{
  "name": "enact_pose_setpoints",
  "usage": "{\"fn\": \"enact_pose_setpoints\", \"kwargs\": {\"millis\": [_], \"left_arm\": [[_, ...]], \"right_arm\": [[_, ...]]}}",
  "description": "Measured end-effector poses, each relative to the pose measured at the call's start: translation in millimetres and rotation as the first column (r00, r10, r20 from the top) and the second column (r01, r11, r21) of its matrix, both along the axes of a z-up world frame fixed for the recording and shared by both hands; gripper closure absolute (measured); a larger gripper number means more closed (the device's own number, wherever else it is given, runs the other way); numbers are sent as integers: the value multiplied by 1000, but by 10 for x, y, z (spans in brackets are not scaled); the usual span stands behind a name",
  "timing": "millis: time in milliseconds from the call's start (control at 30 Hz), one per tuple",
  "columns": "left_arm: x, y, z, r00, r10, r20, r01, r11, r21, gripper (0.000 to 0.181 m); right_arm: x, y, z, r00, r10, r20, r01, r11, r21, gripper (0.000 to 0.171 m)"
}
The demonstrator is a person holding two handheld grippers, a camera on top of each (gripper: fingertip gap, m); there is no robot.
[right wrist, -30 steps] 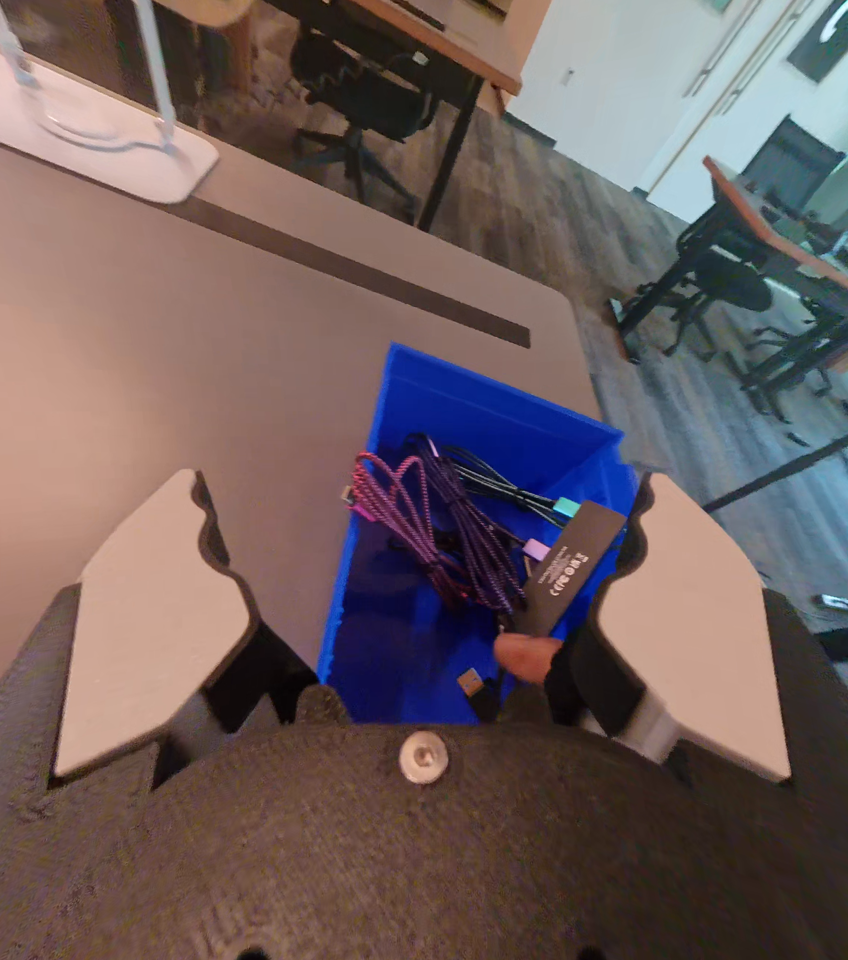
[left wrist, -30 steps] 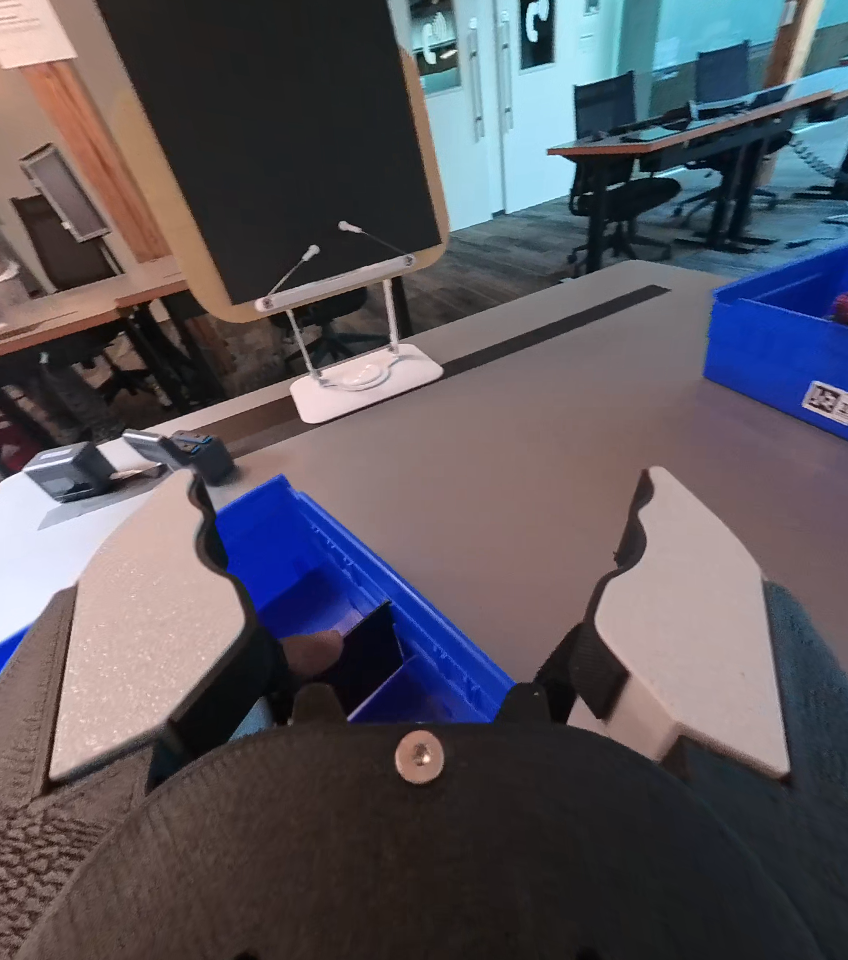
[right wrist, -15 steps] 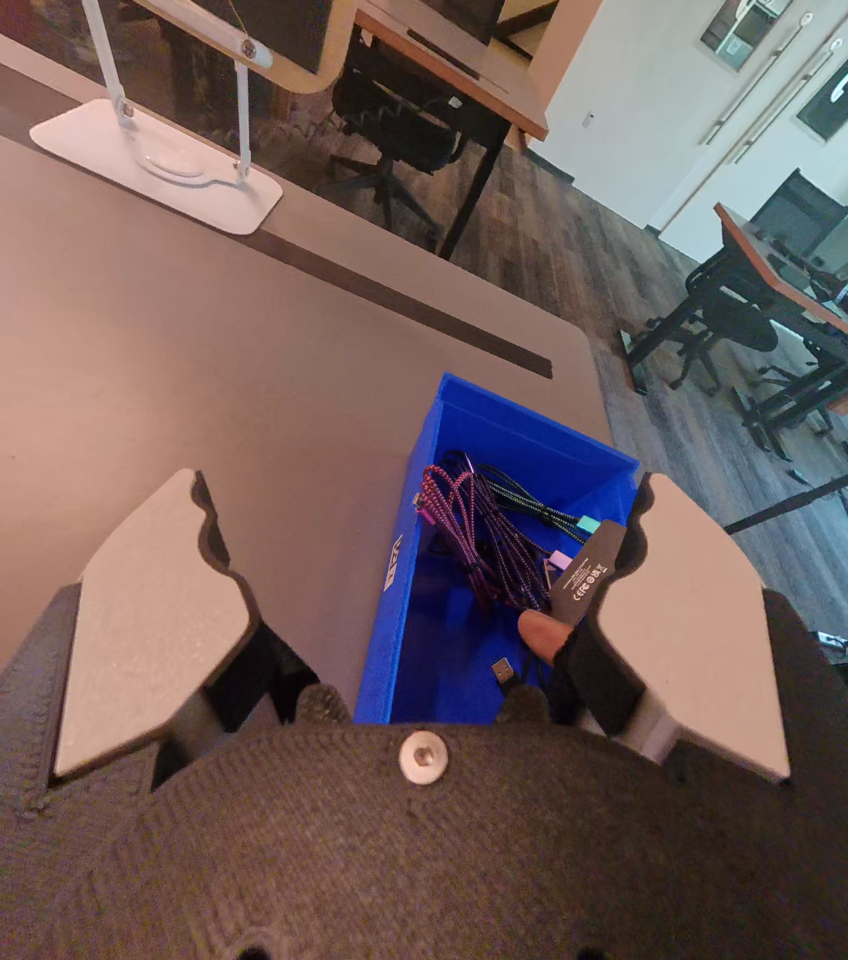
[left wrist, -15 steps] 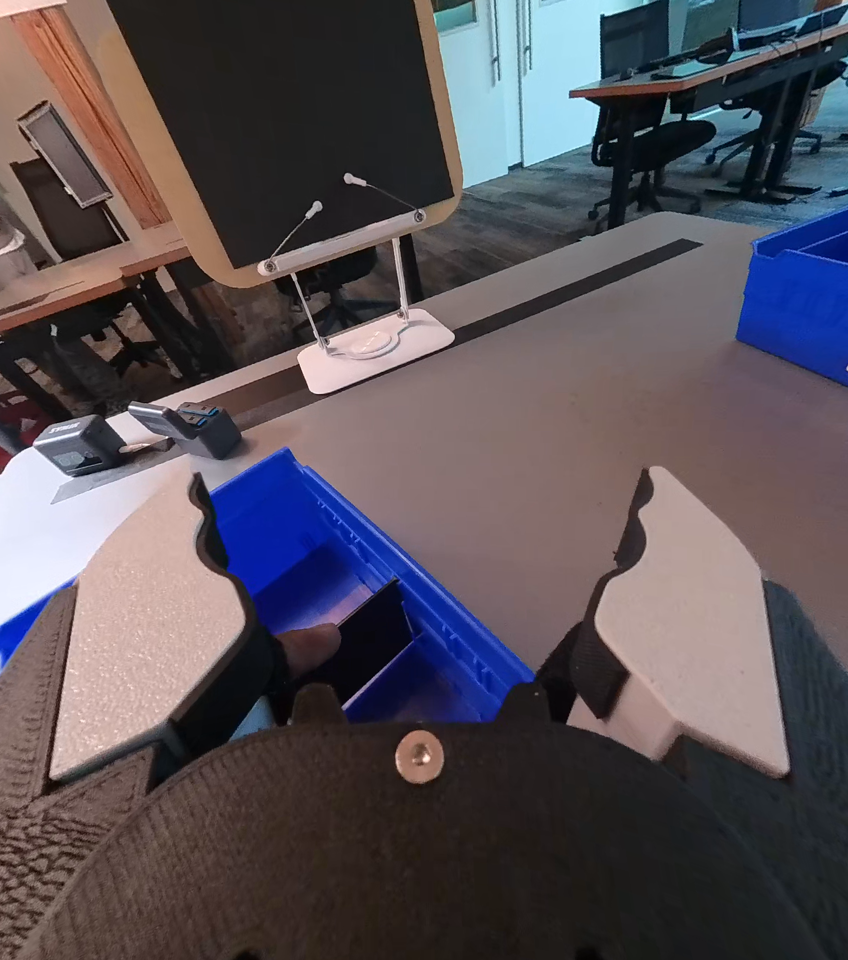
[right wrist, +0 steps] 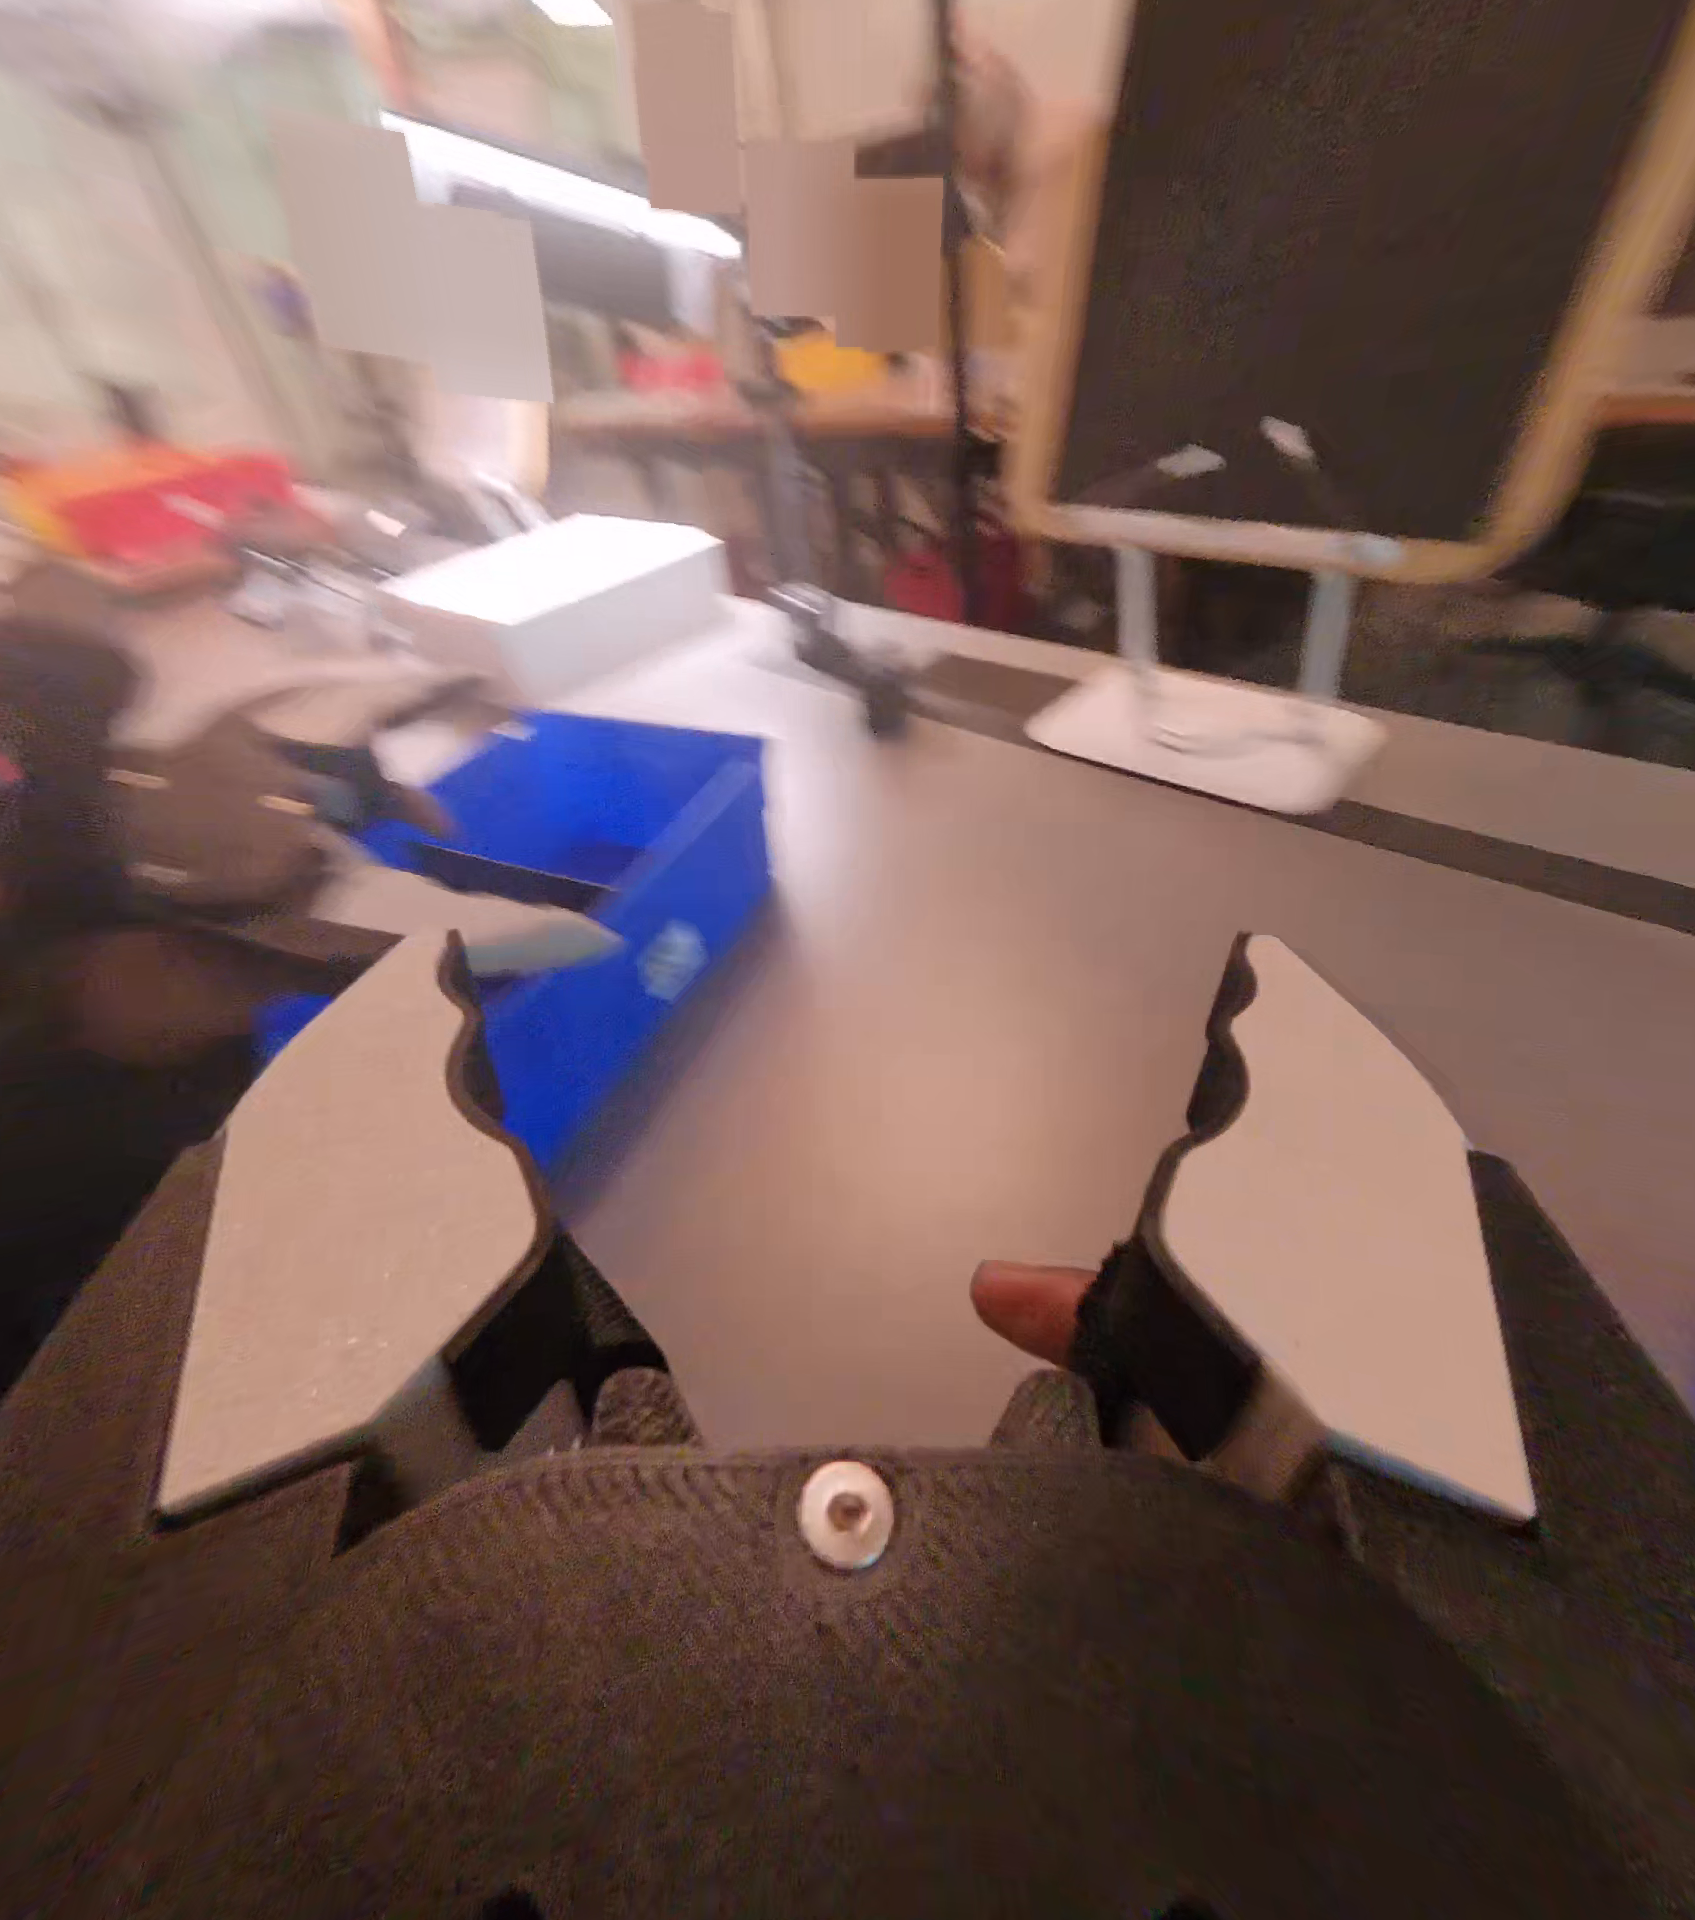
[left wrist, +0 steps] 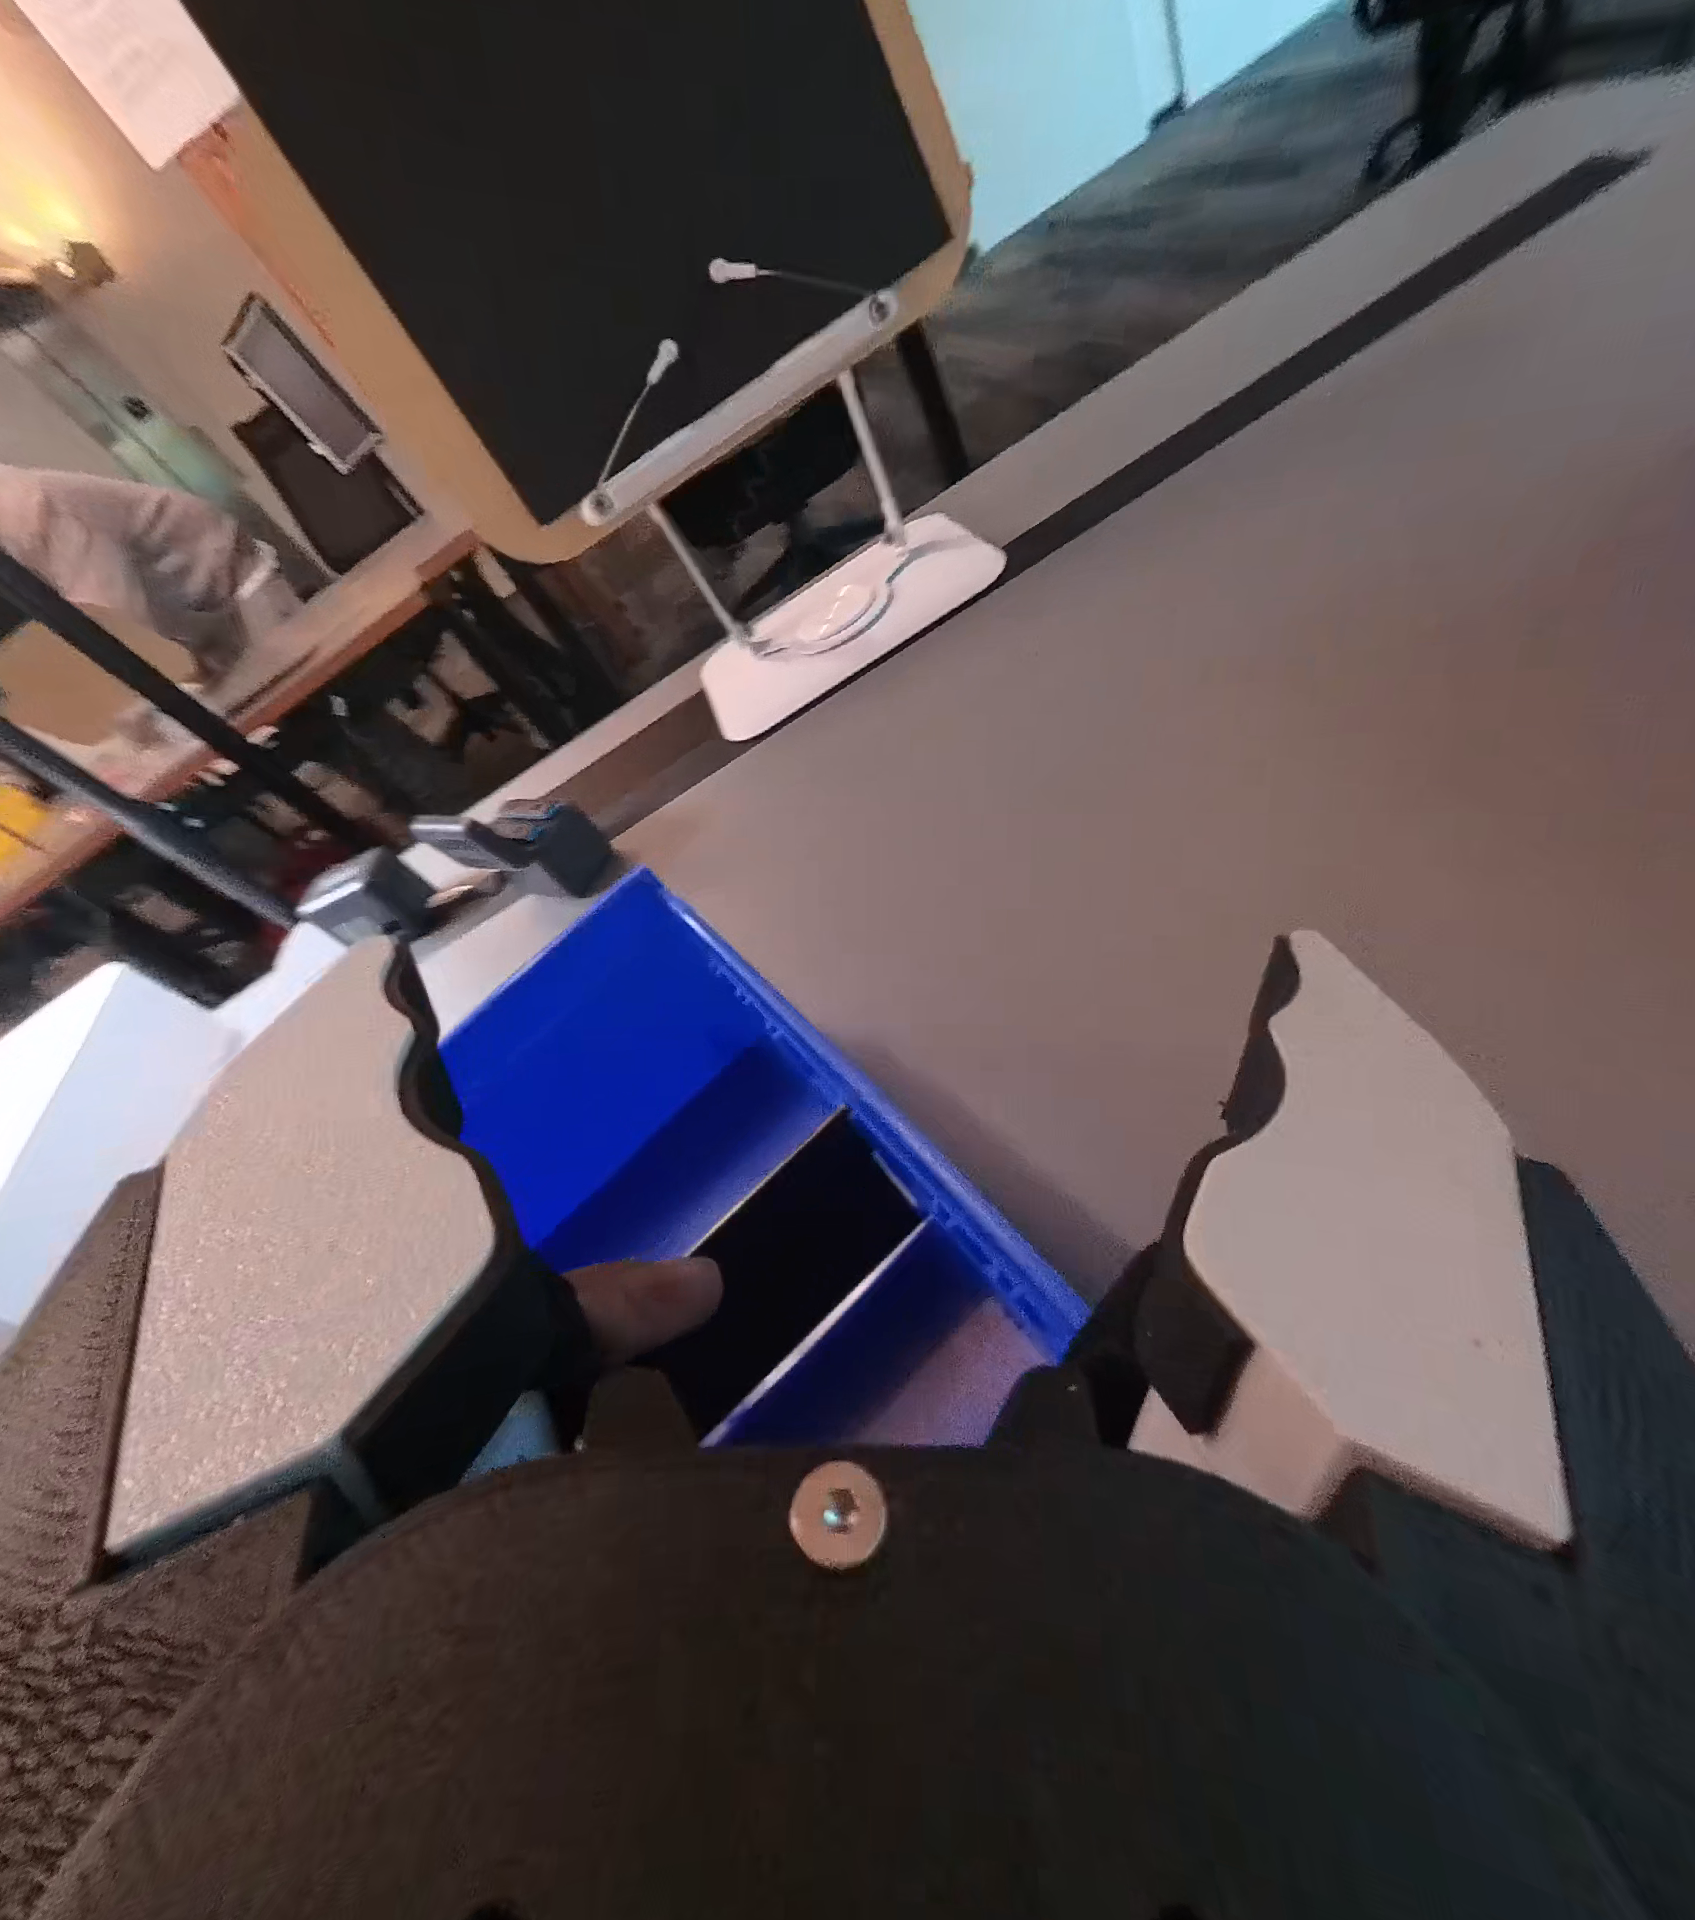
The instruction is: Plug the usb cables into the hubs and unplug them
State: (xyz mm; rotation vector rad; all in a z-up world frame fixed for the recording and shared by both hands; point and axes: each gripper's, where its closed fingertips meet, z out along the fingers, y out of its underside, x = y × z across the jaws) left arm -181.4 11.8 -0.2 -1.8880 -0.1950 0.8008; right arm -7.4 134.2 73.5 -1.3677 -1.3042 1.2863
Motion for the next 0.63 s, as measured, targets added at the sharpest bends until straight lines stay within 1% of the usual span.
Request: {"fn": "enact_pose_setpoints", "kwargs": {"millis": [33, 100, 167, 233, 300, 367, 400, 500, 567, 633], "left_arm": [[13, 1, -18, 999, 19, -43, -21, 999, -36, 38], [62, 8, -51, 990, 46, -136, -61, 993, -104, 39], [136, 27, -81, 973, 54, -225, -92, 982, -162, 39], [206, 39, -110, 951, 57, -305, -127, 968, -215, 40], [275, 50, -141, 926, 51, -373, -157, 953, -259, 40], [337, 72, -165, 904, 39, -425, -176, 942, -287, 40], [363, 83, -182, 899, 32, -438, -179, 937, -299, 40], [393, 103, -228, 896, 20, -444, -180, 929, -322, 40], [381, 99, -227, 889, 23, -458, -190, 927, -324, 40], [374, 94, -224, 886, 25, -463, -195, 926, -324, 41]], "right_arm": [[-12, -263, 46, 996, 70, -47, -71, 997, -23, 44], [-43, -788, 5, 981, 182, -71, -184, 983, -17, 47], [-85, -1268, -172, 962, 273, -28, -272, 962, 16, 45], [-131, -1560, -358, 950, 310, 28, -311, 949, 49, 41], [-164, -1657, -414, 953, 303, 22, -304, 951, 66, 40], [-166, -1665, -399, 956, 292, -8, -290, 953, 82, 49], [-168, -1658, -412, 958, 286, -5, -284, 953, 104, 51], [-178, -1693, -550, 953, 294, 71, -302, 940, 161, 49], [-175, -1706, -543, 953, 299, 54, -304, 939, 160, 59], [-176, -1700, -555, 950, 305, 64, -312, 936, 165, 61]]}}
